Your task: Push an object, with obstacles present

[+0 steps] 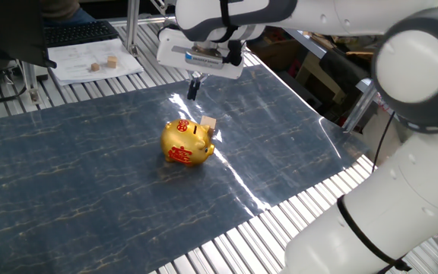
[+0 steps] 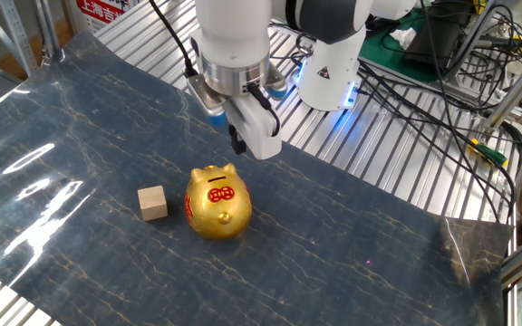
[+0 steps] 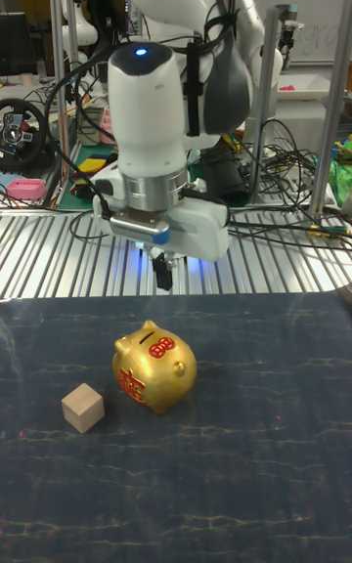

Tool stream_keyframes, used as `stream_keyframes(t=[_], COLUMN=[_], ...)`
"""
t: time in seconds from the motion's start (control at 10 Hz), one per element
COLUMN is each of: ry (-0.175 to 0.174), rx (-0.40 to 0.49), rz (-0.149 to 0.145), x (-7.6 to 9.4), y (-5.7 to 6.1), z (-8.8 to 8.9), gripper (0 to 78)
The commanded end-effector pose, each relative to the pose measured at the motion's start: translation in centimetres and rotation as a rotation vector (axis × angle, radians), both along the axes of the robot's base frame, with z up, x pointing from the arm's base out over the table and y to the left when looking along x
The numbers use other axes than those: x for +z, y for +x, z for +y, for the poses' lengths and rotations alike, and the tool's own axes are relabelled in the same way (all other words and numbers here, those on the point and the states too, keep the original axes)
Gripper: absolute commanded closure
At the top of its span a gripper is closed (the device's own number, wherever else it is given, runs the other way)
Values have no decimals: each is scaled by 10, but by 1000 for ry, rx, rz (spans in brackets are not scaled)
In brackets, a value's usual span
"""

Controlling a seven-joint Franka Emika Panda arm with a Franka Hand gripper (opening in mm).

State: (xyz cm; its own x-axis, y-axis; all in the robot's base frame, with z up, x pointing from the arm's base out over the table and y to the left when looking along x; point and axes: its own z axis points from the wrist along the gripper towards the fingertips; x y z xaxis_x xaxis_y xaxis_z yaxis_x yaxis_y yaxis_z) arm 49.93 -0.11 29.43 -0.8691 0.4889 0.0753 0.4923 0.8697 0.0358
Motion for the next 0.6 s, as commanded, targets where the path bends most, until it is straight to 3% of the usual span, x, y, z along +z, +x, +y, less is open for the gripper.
stream_keyframes(t=[0.1,0.2,0.3,0.6], ry=[-49,-49,-54,-63], rx=[57,57,85,149], rz=[-37,-37,-43,-55], x=[-23,-23,-34,-51], y=[41,41,57,71], z=[-35,-35,-59,-89], gripper=[776,776,776,776])
